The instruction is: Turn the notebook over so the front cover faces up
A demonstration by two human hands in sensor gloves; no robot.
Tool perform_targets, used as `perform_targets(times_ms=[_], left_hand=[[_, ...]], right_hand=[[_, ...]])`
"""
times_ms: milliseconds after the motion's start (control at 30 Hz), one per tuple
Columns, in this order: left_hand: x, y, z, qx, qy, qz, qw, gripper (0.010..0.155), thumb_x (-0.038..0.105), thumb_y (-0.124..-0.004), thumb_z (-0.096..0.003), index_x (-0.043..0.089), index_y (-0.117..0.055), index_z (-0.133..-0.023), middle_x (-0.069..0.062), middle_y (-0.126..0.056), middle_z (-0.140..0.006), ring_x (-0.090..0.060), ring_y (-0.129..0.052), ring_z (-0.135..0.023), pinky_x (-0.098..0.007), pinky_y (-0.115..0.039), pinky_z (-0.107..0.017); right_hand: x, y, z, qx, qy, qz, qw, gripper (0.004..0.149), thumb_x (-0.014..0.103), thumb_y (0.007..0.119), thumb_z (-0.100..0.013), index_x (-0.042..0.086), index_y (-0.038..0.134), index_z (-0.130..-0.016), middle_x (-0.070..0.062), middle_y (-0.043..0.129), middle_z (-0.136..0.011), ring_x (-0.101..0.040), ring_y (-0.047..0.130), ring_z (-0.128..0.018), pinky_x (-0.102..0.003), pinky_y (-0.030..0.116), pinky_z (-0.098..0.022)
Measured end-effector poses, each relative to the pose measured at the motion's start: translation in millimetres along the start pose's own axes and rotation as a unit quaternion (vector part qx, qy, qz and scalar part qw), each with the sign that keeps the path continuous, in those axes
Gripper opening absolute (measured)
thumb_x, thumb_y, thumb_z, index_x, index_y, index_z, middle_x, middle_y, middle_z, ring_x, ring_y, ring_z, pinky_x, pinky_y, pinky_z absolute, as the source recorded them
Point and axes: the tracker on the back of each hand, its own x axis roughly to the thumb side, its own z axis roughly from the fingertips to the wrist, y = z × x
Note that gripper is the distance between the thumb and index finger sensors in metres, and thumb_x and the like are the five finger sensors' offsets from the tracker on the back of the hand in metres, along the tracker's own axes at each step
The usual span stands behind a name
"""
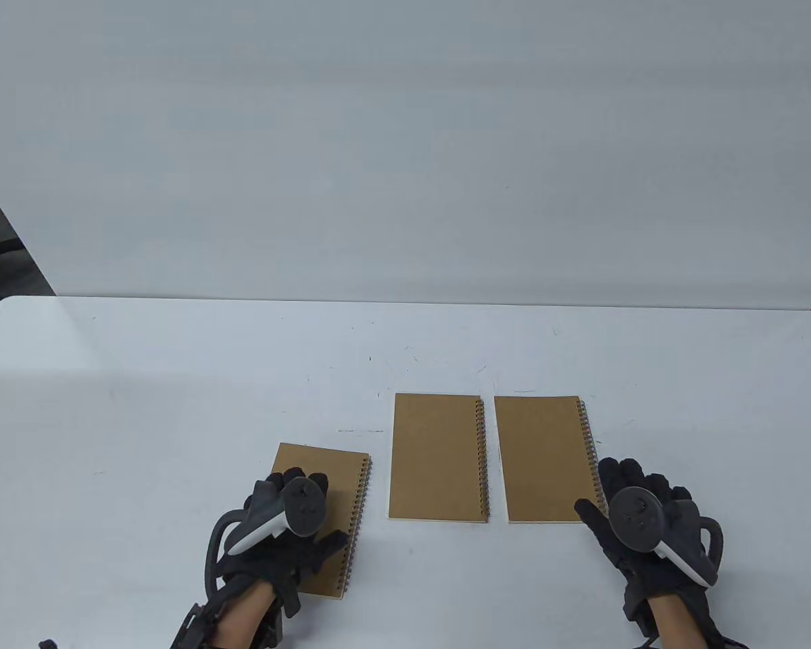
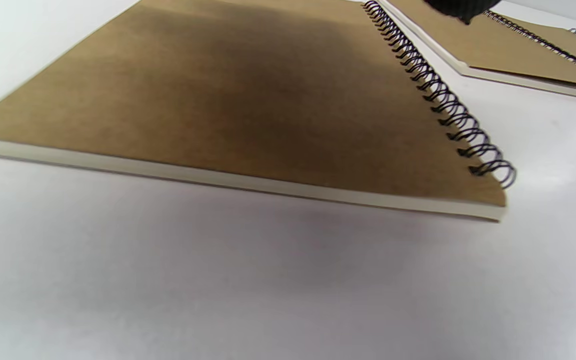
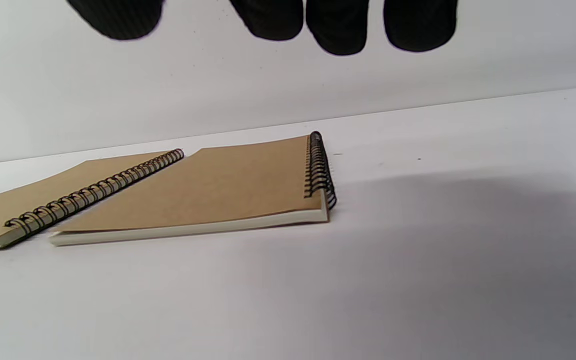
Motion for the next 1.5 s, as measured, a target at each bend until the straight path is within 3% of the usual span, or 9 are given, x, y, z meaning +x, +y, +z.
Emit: perform_targets(times_ms=[233, 433, 667, 867, 1233, 1500], left_hand=[[-17.9, 2.1, -2.9, -0.007, 0.033, 0.019, 0.999, 0.089, 0.062, -0.053, -0.0577, 0.025, 0.008, -0.11, -0.015, 0.014, -0.114, -0.046, 0.01, -0.106, -0.07, -0.009, -0.072], [-6.4, 10.3, -2.0, 0.02, 0.018, 0.037, 0.999, 0.091, 0.062, -0.053, -0.0579, 0.021, 0.009, -0.11, -0.019, 0.013, -0.113, -0.051, 0.01, -0.104, -0.072, -0.01, -0.07], [41.8, 31.4, -11.0, 0.032, -0.003, 0.018, 0.999, 0.094, 0.062, -0.054, -0.058, 0.017, 0.011, -0.108, -0.025, 0.01, -0.113, -0.057, 0.006, -0.102, -0.075, -0.013, -0.069], [96.9, 46.8, -38.9, 0.007, -0.018, 0.023, 1.0, 0.094, 0.062, -0.054, -0.0582, 0.015, 0.012, -0.108, -0.026, 0.01, -0.112, -0.058, 0.006, -0.102, -0.075, -0.013, -0.068], [161.1, 46.1, -96.9, -0.046, -0.003, 0.015, 0.999, 0.098, 0.062, -0.055, -0.0585, 0.01, 0.014, -0.105, -0.032, 0.009, -0.11, -0.062, 0.004, -0.099, -0.076, -0.015, -0.067], [195.4, 40.1, -125.8, -0.059, 0.006, 0.022, 0.998, 0.101, 0.061, -0.058, -0.0585, 0.006, 0.014, -0.104, -0.037, 0.004, -0.109, -0.067, -0.003, -0.097, -0.078, -0.021, -0.067]], right_hand=[[2.5, -1.6, -0.3, -0.004, -0.007, -0.001, 1.0, 0.074, 0.056, 0.059, -0.056, 0.008, 0.049, -0.111, -0.029, 0.055, -0.116, -0.061, 0.056, -0.096, -0.079, 0.038, -0.062], [0.6, -3.5, 1.8, -0.008, -0.003, -0.01, 1.0, 0.073, 0.056, 0.059, -0.056, 0.008, 0.049, -0.111, -0.029, 0.055, -0.116, -0.061, 0.056, -0.096, -0.079, 0.038, -0.062], [-3.4, -4.1, 1.6, -0.006, 0.002, -0.021, 1.0, 0.073, 0.056, 0.059, -0.056, 0.008, 0.049, -0.111, -0.029, 0.055, -0.116, -0.061, 0.057, -0.096, -0.079, 0.038, -0.062], [-7.6, -4.5, 2.5, -0.004, 0.01, -0.033, 0.999, 0.073, 0.055, 0.059, -0.056, 0.008, 0.049, -0.111, -0.029, 0.055, -0.116, -0.061, 0.057, -0.096, -0.079, 0.038, -0.062], [-9.7, -3.4, 1.4, 0.004, 0.012, -0.041, 0.999, 0.073, 0.055, 0.059, -0.057, 0.007, 0.049, -0.111, -0.029, 0.055, -0.116, -0.061, 0.057, -0.096, -0.08, 0.038, -0.062], [-9.6, -2.9, 1.4, 0.008, 0.013, -0.046, 0.999, 0.072, 0.054, 0.059, -0.057, 0.007, 0.049, -0.111, -0.029, 0.056, -0.116, -0.061, 0.057, -0.096, -0.079, 0.039, -0.062]])
